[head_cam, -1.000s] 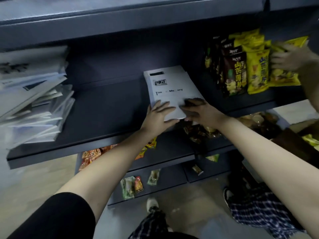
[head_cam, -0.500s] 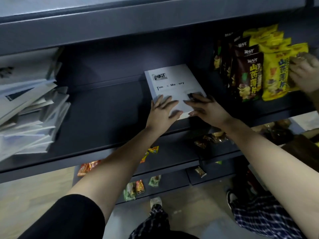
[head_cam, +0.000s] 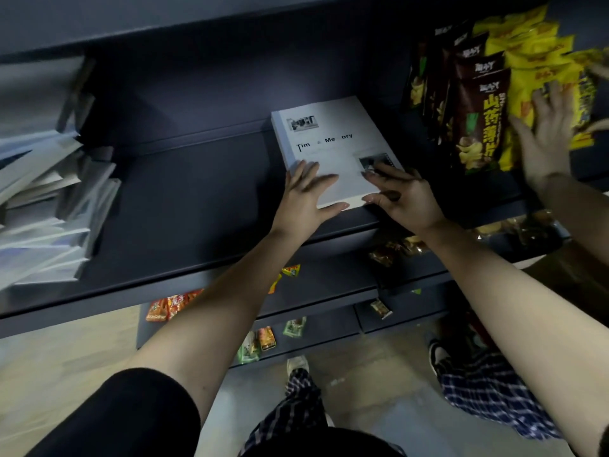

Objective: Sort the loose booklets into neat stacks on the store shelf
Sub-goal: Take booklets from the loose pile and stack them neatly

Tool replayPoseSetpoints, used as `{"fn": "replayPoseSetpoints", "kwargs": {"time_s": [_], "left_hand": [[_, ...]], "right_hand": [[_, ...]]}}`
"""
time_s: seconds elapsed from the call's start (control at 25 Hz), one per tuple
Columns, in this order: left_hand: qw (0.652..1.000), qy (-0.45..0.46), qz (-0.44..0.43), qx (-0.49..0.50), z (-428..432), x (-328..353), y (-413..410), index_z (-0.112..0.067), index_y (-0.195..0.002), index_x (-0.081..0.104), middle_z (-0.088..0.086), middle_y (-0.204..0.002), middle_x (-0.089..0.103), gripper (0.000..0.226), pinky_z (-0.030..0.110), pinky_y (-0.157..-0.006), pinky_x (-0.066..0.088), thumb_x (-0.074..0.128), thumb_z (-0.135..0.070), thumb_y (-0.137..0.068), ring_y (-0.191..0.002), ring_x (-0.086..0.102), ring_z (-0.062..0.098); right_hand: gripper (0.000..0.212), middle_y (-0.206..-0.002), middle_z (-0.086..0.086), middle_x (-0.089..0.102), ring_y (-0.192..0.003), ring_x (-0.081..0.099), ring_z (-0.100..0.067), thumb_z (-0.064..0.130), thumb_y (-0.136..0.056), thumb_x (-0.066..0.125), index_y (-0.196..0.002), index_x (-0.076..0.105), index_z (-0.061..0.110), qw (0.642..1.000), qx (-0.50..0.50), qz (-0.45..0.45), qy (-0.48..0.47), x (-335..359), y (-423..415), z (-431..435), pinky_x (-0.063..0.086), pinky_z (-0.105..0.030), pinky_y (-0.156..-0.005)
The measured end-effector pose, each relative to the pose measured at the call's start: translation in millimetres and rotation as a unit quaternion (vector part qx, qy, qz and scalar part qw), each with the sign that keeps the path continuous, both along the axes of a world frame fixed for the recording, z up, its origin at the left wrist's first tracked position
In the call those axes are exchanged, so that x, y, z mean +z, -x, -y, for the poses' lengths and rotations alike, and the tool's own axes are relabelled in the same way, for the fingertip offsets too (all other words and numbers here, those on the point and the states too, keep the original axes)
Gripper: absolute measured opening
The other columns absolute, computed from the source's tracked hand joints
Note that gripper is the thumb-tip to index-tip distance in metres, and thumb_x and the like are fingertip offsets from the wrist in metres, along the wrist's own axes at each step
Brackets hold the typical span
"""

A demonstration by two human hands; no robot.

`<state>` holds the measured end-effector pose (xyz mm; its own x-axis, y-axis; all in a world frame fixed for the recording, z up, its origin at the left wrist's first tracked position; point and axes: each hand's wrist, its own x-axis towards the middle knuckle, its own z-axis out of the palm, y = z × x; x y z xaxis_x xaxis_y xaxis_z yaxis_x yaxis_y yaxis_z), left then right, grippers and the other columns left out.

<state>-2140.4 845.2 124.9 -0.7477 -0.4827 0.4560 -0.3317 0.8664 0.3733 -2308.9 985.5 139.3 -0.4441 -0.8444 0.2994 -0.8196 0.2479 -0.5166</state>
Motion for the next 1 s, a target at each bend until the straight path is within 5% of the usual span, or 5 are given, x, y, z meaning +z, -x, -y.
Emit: {"fn": "replayPoseSetpoints", "kwargs": {"time_s": [0.24,0.36,0.48,0.68,1.0], "left_hand": [[0.997,0.045,0.066,0.000,-5,6,-1,-0.013,-0.122,0.063,0.026,-0.133,0.052,0.055,0.060,-0.102,0.037,0.049,-0.051,-0.084,-0.128,0.040,0.047],[0.979,0.004,0.203,0.010,-6,25,-3,-0.026,-0.143,0.037,0.015,-0.154,0.023,0.057,0.048,-0.117,0.014,0.043,-0.052,-0.093,-0.144,0.013,0.034],[0.955,0.029,0.296,0.000,-8,48,-8,-0.028,-0.147,0.024,0.009,-0.157,0.016,0.056,0.049,-0.116,0.005,0.036,-0.048,-0.096,-0.144,0.009,0.032],[0.953,0.054,0.297,0.021,-17,69,-58,-0.021,-0.140,0.039,0.004,-0.147,0.040,0.046,0.051,-0.115,0.006,0.037,-0.038,-0.098,-0.134,0.035,0.027],[0.954,0.099,0.256,0.116,-9,98,-163,-0.022,-0.131,0.052,0.000,-0.139,0.049,0.038,0.036,-0.113,0.018,0.039,-0.027,-0.096,-0.130,0.038,0.024]], "right_hand": [[0.042,-0.146,0.004,0.041,-0.139,0.025,-0.031,0.027,-0.092,0.054,-0.134,0.050,0.029,0.993,-0.005,-0.036,-0.116,16,-8,3,0.031,-0.042,-0.110],[0.039,-0.138,-0.008,0.048,-0.128,0.037,-0.036,0.021,-0.094,0.047,-0.133,0.050,0.021,0.976,-0.029,-0.055,-0.211,39,-20,9,0.036,-0.048,-0.105],[0.050,-0.149,-0.010,0.030,-0.136,0.020,-0.043,0.023,-0.092,0.047,-0.141,0.037,0.022,0.945,-0.066,-0.131,-0.292,52,-44,12,0.016,-0.060,-0.112],[0.061,-0.158,-0.002,-0.001,-0.142,0.001,-0.041,0.023,-0.093,0.043,-0.147,0.017,0.029,0.960,-0.036,-0.165,-0.225,55,-94,7,0.007,-0.061,-0.112],[0.061,-0.157,-0.007,0.001,-0.141,0.004,-0.041,0.028,-0.092,0.045,-0.147,0.019,0.022,0.978,0.006,-0.159,-0.135,79,-174,34,0.016,-0.057,-0.112]]}}
